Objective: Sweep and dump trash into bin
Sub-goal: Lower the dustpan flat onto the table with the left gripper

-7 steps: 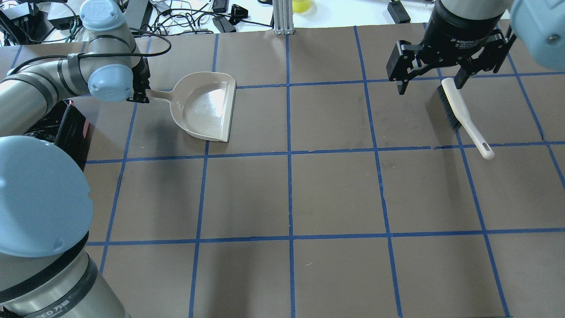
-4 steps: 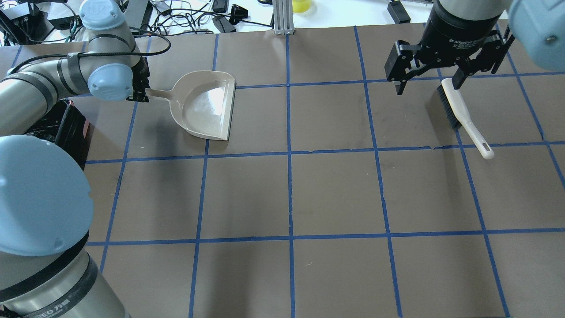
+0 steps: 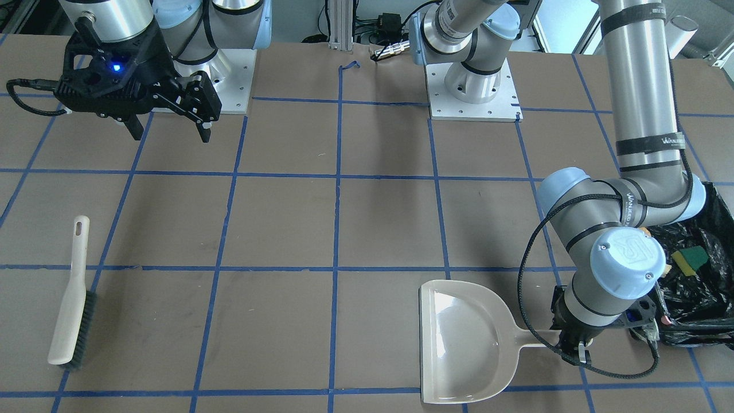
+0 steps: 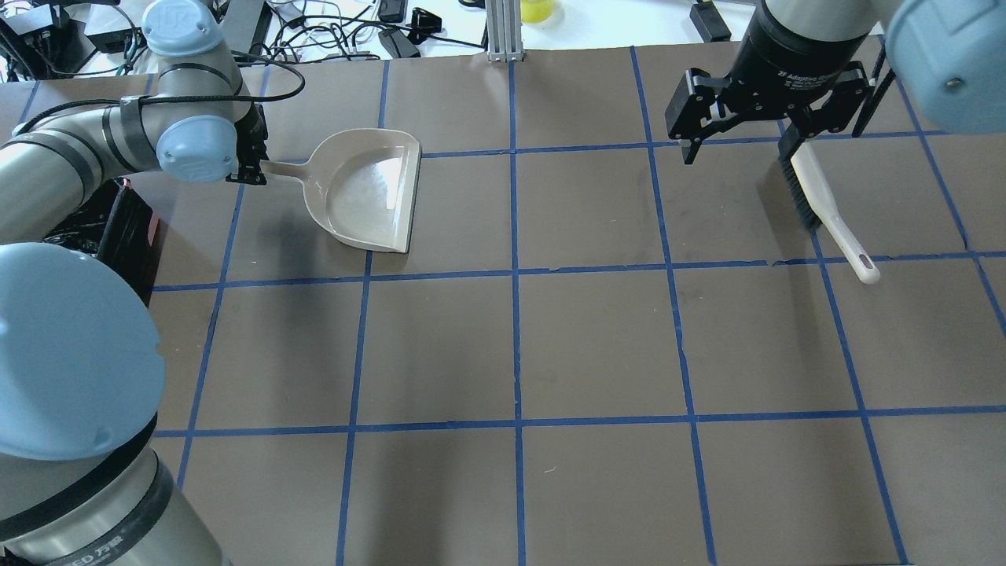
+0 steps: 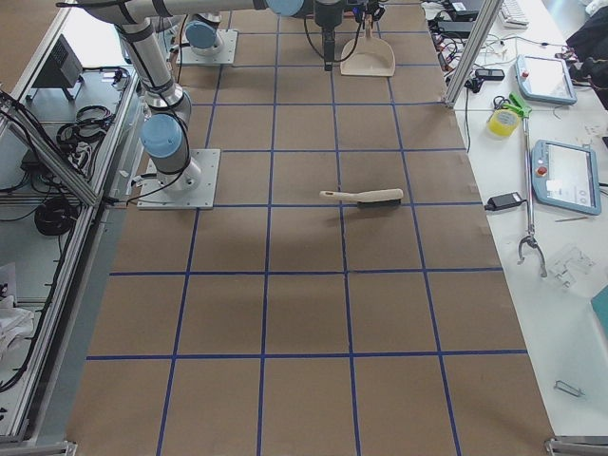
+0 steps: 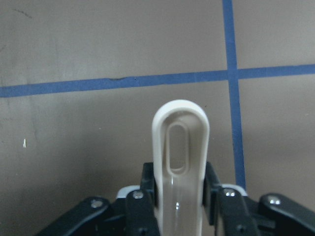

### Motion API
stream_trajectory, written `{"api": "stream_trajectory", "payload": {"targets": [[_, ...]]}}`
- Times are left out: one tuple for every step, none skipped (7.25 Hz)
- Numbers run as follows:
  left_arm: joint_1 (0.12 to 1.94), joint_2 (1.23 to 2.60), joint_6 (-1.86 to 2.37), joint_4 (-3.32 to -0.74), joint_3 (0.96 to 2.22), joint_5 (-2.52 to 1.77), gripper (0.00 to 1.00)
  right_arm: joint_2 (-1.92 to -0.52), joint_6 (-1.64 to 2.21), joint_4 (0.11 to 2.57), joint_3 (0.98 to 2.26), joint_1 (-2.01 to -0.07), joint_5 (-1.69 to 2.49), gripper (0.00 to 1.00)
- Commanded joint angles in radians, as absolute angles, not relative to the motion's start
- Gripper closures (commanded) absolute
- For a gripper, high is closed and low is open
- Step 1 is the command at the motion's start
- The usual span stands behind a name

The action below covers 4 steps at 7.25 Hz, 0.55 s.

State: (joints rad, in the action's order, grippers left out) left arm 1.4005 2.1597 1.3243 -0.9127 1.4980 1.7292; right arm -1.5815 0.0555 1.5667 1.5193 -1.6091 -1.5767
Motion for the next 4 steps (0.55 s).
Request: {"api": "stream_trajectory", "payload": {"targets": [[1.399,2.149,1.31,-0.914,1.502,1.729,0.75,-1.582,0.052,1.568,1.52,-1.609,-1.581,0.0],[1.399,2.151,1.309,-0.914,1.503,1.727,0.7,-1.582,0.046,1.568,1.522,-1.609,-1.585,0.0],[1.399,2.152,1.31,-0.916,1.505,1.727,0.65,-1.582,0.046,1.566,1.522,-1.609,-1.582,0.0],[1.401,2.151,1.319,-0.916,1.52,1.729,0.59,-1.58,0.037,1.568,1.522,-1.609,-1.58,0.0]]}}
